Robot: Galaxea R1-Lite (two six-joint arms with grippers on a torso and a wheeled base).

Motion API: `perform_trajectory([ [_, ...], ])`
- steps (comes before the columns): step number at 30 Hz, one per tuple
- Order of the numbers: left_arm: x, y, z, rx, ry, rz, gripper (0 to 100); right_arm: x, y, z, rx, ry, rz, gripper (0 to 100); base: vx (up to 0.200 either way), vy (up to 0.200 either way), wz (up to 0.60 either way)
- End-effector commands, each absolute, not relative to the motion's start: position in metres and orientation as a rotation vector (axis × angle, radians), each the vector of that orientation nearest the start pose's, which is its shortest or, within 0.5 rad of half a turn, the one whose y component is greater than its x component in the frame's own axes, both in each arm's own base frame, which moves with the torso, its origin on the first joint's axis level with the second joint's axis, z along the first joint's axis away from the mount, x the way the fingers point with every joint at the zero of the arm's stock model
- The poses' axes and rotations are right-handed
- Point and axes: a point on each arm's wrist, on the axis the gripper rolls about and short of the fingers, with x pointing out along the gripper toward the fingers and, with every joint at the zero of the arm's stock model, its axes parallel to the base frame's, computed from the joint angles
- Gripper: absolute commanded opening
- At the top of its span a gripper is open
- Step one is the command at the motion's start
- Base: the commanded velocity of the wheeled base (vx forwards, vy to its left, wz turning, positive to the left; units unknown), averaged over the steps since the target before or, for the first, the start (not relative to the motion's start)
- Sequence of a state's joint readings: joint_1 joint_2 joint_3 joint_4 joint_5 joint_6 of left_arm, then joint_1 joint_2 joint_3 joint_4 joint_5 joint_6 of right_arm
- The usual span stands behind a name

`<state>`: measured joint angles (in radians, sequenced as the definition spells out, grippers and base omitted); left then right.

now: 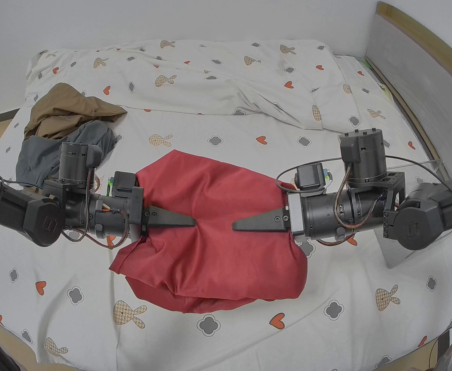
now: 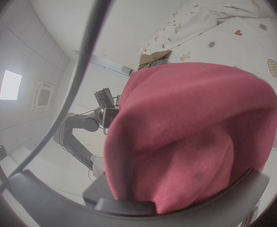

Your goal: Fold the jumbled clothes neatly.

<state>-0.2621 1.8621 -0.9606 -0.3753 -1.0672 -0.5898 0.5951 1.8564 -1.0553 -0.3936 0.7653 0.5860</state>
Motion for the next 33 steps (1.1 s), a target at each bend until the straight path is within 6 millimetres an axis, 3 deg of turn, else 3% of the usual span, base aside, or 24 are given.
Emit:
perform_trajectory([
  [1, 0.3163, -0.1053, 0.1515, -0.713, 0.904, -1.113, 0, 0.2799, 0.2084, 0.1770, 0.522, 0.818, 1.174, 0, 0.000, -0.200, 0.00],
  [33, 0.3132, -0.1114, 0.1536, -0.703, 0.909, -1.132, 0, 0.2793, 0.2071, 0.1770, 0.521, 0.816, 1.159, 0, 0.000, -0.200, 0.00],
])
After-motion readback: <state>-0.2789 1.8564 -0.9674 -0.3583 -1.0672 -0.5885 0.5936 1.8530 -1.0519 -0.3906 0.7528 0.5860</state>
